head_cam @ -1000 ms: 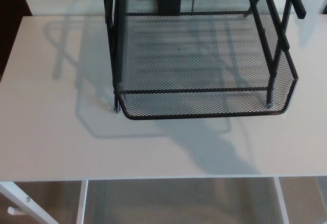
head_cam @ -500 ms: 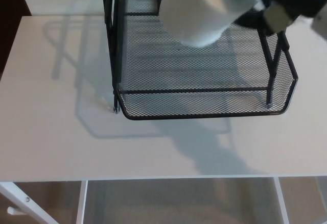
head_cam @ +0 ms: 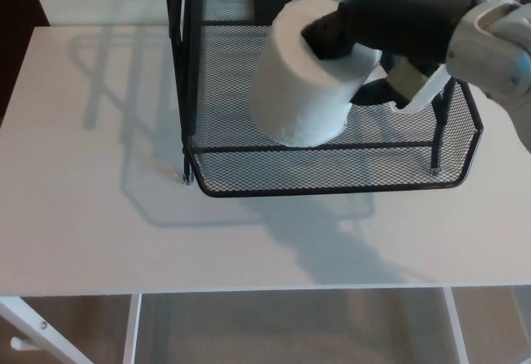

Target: The robot walks towards a desk on which a file tray is kept in the middle and a toilet paper roll is kept on its right. The robot uses its right hand to hook on finger in the gap of the roll and grabs it, lifts it and places it on the tray.

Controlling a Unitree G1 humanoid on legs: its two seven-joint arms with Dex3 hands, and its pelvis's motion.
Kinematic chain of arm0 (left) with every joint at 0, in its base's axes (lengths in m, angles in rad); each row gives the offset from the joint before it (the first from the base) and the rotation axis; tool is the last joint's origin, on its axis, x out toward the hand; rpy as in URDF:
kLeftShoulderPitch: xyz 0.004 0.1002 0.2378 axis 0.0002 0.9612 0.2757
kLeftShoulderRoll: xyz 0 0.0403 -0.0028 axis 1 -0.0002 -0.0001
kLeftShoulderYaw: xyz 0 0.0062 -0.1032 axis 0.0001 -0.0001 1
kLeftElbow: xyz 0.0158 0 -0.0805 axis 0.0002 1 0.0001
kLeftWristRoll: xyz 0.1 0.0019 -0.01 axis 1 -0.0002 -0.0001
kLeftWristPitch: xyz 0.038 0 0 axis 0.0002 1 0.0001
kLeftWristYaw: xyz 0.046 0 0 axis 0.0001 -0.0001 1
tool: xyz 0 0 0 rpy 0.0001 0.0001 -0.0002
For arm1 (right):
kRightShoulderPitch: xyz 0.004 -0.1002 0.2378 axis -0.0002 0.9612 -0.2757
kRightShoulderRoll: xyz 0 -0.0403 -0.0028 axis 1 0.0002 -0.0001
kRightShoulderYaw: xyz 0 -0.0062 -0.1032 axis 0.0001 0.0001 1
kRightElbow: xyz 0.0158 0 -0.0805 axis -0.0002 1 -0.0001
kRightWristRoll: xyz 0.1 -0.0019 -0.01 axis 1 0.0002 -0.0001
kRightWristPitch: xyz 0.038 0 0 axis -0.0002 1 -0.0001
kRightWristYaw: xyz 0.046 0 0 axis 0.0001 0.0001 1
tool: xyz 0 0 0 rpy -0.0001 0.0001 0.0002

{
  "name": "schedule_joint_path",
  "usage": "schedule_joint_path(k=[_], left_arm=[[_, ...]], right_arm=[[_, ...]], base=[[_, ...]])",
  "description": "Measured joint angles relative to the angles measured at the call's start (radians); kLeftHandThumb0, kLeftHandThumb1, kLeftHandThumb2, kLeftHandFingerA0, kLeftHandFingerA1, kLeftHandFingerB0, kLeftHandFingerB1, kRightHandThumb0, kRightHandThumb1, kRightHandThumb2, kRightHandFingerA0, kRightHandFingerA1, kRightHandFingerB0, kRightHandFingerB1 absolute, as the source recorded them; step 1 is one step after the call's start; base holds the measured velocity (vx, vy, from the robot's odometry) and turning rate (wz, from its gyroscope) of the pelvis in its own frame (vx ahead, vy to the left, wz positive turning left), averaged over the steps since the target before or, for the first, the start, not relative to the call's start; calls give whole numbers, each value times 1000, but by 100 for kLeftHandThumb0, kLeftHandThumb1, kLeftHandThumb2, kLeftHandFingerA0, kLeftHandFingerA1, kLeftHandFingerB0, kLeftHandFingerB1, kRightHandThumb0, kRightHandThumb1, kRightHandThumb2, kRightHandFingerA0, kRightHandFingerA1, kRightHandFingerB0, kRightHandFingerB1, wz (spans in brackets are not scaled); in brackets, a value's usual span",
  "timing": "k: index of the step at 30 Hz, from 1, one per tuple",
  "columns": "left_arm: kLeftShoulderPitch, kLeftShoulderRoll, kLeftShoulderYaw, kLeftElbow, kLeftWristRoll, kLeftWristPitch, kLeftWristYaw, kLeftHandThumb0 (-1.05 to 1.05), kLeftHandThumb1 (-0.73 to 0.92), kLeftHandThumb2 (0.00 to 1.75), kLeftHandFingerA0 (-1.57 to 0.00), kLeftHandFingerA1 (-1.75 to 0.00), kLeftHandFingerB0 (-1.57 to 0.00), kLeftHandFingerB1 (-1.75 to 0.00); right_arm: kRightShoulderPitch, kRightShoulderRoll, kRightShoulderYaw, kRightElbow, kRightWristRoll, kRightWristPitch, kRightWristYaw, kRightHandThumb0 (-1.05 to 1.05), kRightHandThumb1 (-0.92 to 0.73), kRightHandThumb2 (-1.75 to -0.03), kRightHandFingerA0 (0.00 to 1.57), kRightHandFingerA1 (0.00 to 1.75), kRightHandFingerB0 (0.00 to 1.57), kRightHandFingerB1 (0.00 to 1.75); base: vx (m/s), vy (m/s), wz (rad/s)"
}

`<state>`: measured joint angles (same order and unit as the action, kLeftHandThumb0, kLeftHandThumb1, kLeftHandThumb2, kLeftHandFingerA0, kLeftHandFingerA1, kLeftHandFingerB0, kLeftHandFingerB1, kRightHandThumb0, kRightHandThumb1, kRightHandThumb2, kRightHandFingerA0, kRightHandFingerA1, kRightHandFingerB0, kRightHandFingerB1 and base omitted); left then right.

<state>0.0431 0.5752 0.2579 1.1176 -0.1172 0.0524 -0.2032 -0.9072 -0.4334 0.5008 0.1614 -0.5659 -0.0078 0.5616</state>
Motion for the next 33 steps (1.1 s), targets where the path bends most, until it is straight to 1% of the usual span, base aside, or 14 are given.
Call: schedule_joint_path(k=[2, 4, 5, 7, 9, 10, 13, 19, 21, 23, 24, 25, 32, 33], left_arm=[[1, 0, -1, -1, 0, 0, 0, -86, 92, 73, -32, -93, -17, -72], [2, -1, -1, -1, 0, 0, 0, -85, 92, 72, -30, -94, -15, -72], [2, -1, -1, -1, 0, 0, 0, -84, 92, 72, -34, -95, -16, -70], [2, -1, -1, -2, 0, 0, 0, -84, 92, 74, -31, -99, -16, -72], [2, -1, -2, -2, 0, 0, 0, -83, 92, 71, -31, -97, -15, -72], [2, -2, -2, -2, 0, 0, 0, -83, 92, 71, -33, -92, -15, -70], [2, -2, -2, -2, 0, 0, 0, -83, 92, 71, -35, -92, -16, -69], [1, -3, -2, -2, 0, 0, 0, -82, 92, 70, -38, -100, -18, -71], [1, -3, -2, -2, -1, 0, 0, -83, 92, 70, -33, -103, -19, -74], [1, -4, -2, -2, -1, 0, 0, -83, 92, 69, -34, -95, -18, -72], [1, -4, -2, -2, -1, 0, 0, -83, 92, 70, -34, -94, -17, -71], [1, -5, -2, -2, -1, 0, 0, -83, 92, 71, -32, -92, -16, -71], [0, -7, -2, -2, -2, 0, 0, -84, 92, 72, -32, -96, -17, -73], [1, -7, -2, -2, -2, 0, 0, -84, 92, 72, -32, -96, -18, -74]], right_arm=[[-10, 4, 1, 5, 7, 14, 26, -35, -66, -60, 95, 87, 42, 33], [-22, 6, 3, 11, 14, 27, 54, -40, -68, -62, 92, 80, 34, 32], [-30, 6, 4, 15, 17, 32, 68, -45, -60, -59, 86, 84, 20, 31], [-47, 6, 8, 25, 22, 44, 98, -46, -58, -57, 85, 84, 16, 32], [-60, 6, 11, 33, 25, 52, 122, -47, -56, -57, 86, 83, 19, 33], [-73, 6, 14, 39, 27, 60, 142, -53, -41, -75, 89, 91, 18, 45], [-103, 6, 20, 55, 31, 79, 183, -57, -38, -75, 88, 88, 21, 45], [-173, 6, 39, 98, 37, 116, 276, -59, -34, -70, 81, 101, 14, 43], [-194, 6, 45, 109, 39, 126, 305, -56, -33, -68, 79, 97, 14, 41], [-215, 6, 50, 117, 41, 136, 335, -56, -32, -67, 72, 92, 16, 41], [-222, 6, 52, 121, 43, 140, 347, -51, -39, -52, 64, 79, 24, 32], [-235, 6, 56, 125, 44, 146, 366, -59, -32, -71, 70, 83, 18, 43], [-313, 4, 65, 165, 61, 178, 471, -61, -36, -72, 80, 76, 16, 43], [-328, 3, 65, 174, 63, 182, 485, -56, -35, -70, 83, 85, 16, 42]], base=[[0, 0, 0], [0, 0, 0], [0, 0, 0], [0, 0, 0], [0, 0, 0], [0, 0, 0], [0, 0, 0], [0, 0, 0], [0, 0, 0], [0, 0, 0], [0, 0, 0], [0, 0, 0], [0, 0, 0], [0, 0, 0]])
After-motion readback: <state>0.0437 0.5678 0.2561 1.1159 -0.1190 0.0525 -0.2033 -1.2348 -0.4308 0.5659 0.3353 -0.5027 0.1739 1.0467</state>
